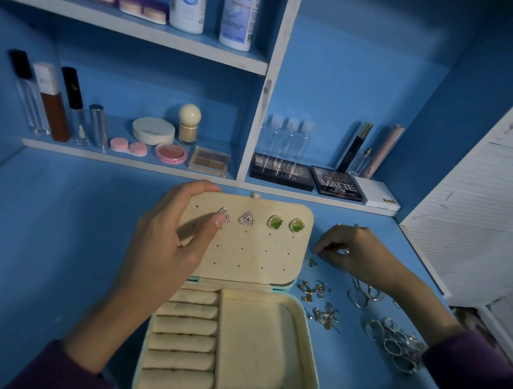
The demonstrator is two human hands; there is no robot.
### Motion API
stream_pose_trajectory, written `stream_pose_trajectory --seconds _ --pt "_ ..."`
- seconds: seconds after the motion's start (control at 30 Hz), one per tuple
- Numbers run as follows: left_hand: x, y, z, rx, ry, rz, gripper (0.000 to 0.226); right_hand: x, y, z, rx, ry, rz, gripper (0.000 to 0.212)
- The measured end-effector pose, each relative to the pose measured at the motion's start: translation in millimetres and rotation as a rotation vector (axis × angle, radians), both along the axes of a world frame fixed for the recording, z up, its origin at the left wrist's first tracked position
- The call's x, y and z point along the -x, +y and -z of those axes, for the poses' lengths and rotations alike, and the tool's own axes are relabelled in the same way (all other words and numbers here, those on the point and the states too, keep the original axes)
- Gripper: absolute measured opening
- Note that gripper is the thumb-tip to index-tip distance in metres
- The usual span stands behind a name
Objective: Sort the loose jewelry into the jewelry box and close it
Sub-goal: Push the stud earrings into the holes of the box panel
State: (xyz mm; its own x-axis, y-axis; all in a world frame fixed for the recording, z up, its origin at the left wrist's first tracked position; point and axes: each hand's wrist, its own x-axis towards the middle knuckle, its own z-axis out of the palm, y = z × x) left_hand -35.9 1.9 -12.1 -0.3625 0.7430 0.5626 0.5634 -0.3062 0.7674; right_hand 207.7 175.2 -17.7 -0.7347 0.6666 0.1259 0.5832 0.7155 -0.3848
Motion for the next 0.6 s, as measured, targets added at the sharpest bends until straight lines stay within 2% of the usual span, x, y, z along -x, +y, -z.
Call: stream_pose_trajectory --seconds 0.6 --pt "0.5 -0.2 0.7 -0.008 -0.027 0.027 0.027 -0.9 -1.6 0.3 -0.008 0.038 -0.012 0.020"
